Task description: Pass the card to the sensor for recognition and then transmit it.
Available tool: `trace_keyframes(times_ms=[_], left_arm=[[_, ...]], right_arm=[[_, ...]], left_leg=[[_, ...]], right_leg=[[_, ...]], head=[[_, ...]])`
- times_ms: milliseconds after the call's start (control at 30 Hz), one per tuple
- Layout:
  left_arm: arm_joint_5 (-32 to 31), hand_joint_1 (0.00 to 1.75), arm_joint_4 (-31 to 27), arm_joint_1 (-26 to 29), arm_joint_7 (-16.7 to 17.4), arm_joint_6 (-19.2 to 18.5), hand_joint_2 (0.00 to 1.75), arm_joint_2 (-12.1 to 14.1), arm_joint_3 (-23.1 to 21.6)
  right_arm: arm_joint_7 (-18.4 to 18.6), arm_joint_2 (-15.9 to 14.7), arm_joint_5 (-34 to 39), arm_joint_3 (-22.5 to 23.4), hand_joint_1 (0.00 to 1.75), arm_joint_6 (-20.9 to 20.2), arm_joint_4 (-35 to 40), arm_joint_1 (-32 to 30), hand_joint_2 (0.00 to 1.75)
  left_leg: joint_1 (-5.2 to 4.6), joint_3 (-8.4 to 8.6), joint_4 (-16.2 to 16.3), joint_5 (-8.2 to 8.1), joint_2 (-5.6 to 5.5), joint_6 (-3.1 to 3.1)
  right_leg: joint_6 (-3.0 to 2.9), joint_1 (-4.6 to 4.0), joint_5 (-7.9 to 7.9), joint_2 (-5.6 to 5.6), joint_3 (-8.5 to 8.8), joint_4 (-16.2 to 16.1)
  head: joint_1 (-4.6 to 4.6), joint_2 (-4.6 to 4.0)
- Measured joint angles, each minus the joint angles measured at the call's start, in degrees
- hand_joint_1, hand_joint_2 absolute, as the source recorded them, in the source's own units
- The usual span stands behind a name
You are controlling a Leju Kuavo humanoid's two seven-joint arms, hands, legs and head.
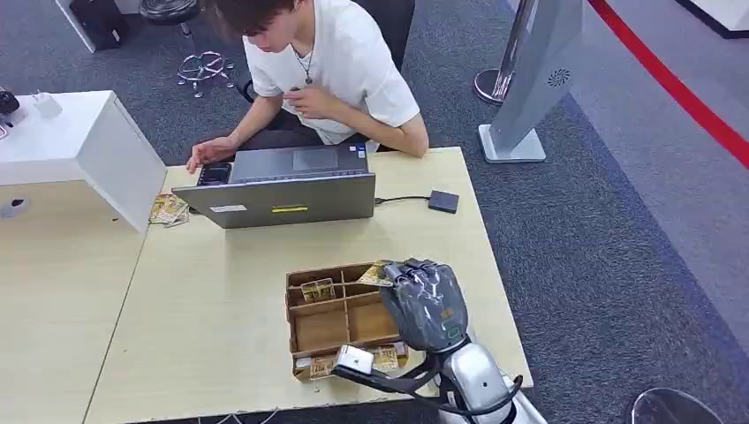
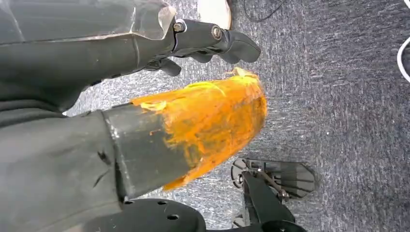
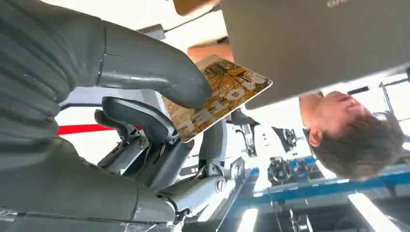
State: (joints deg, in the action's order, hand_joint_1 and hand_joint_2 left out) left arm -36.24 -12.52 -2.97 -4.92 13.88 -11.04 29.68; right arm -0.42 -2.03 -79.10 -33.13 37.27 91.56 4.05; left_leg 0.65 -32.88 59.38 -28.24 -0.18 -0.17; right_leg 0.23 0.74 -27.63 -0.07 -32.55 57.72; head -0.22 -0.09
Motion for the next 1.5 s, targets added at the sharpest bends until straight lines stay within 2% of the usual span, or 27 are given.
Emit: trace_keyframes(times_ms=[267,533,933,1167,1200,1433,1467,1500], left_arm=[[-0.9,0.00,0.0,0.0,-0.4,0.0,0.00,0.0,0.3],[-1.6,0.00,0.0,-0.1,-0.3,-0.1,0.00,0.0,0.3],[-3.0,0.00,0.0,-0.1,-0.4,-0.5,0.00,-0.1,0.3],[-3.3,0.00,0.0,-0.1,0.2,-0.7,0.00,-0.1,0.3],[-3.3,0.00,0.0,-0.1,0.2,-0.7,0.00,-0.1,0.3],[-3.3,0.00,0.0,-0.1,0.0,-0.9,0.00,-0.3,0.3],[-3.3,0.00,0.0,-0.1,0.0,-0.9,0.00,-0.3,0.3],[-3.3,0.00,0.0,-0.1,-0.1,-0.9,0.00,-0.3,0.3]], right_arm=[[-1.7,-0.1,0.5,-0.1,1.75,1.7,1.8,0.4,1.75],[-2.2,0.0,1.2,-0.1,1.75,2.2,1.3,4.3,1.75],[-1.6,2.1,0.7,1.1,1.75,2.2,-1.9,8.8,1.75],[0.9,3.2,-1.3,2.2,1.75,0.1,-5.9,11.2,1.75],[1.4,3.3,-1.7,2.5,1.61,-0.6,-6.7,11.5,1.75],[2.8,3.8,-1.8,3.6,1.61,-2.8,-10.6,12.9,1.75],[2.8,3.8,-1.8,3.7,0.30,-2.8,-11.0,13.0,1.75],[2.8,3.9,-1.8,3.8,0.00,-2.8,-11.2,13.0,1.75]], left_leg=[[0.00,-0.01,0.0,0.00,0.00,0.00],[0.00,0.00,0.0,0.01,0.01,0.00],[0.00,-0.01,0.0,0.01,0.00,0.00],[0.00,0.00,0.0,0.01,0.00,0.00],[0.00,0.00,0.0,0.01,0.00,0.00],[0.00,-0.01,0.0,0.03,-0.01,0.02],[0.00,-0.01,0.0,0.03,-0.01,0.02],[0.00,-0.01,0.0,0.03,-0.01,0.02]], right_leg=[[0.00,0.00,0.00,0.00,0.01,0.0],[0.00,0.00,0.02,0.00,0.01,0.0],[0.00,0.00,0.01,0.00,0.01,0.0],[0.00,0.00,0.02,0.00,0.01,0.0],[0.01,0.00,0.02,0.00,0.01,0.0],[0.00,0.00,0.02,-0.01,0.01,0.0],[0.00,0.00,0.02,0.00,0.01,0.0],[0.00,0.00,0.02,-0.01,0.01,0.0]], head=[[0.00,0.00],[0.00,0.00],[0.00,0.00],[0.00,0.00],[0.00,0.00],[0.00,0.00],[0.00,0.00],[0.00,0.00]])
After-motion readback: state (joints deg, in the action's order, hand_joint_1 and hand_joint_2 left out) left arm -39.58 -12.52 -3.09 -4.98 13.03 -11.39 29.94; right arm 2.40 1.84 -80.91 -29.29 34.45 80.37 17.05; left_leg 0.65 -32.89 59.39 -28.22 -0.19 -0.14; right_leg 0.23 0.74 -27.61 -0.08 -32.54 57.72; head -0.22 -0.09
